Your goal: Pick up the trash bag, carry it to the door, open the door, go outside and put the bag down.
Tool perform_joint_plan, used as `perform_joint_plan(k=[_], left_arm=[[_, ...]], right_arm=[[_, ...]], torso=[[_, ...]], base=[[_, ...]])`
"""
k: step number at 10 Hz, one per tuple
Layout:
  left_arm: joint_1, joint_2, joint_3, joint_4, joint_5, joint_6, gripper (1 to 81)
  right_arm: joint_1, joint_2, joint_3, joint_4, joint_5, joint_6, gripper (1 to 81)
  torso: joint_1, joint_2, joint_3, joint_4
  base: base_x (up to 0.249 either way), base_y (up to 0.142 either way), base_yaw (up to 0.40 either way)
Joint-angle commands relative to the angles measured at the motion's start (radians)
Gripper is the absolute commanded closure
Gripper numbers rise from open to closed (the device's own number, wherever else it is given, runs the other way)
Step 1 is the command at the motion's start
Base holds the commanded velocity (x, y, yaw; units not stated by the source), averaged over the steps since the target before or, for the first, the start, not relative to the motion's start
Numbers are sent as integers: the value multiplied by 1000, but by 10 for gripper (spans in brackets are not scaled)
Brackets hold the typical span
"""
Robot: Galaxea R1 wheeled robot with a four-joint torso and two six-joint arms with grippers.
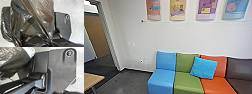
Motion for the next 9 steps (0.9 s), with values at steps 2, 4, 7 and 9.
perform_joint_plan(k=[2, 4, 7, 9], left_arm=[[-70, 14, -42, 4, 59, 6, 811], [-70, 13, -42, 6, 59, 6, 811], [-69, 11, -43, 8, 59, 8, 811], [-70, 13, -42, 21, 59, 6, 811]], right_arm=[[34, 37, -29, -2, -40, -5, 10], [29, 61, -61, -2, -37, -3, 10], [24, 96, -120, -4, -25, -5, 10], [23, 98, -120, -4, -26, -5, 10]], torso=[[0, 0, 0, 0], [0, 0, 0, 0], [0, 0, 0, 0], [0, 0, 0, 0]], base=[[0, 0, 0], [0, 0, 0], [0, 0, 0], [0, 0, 0]])
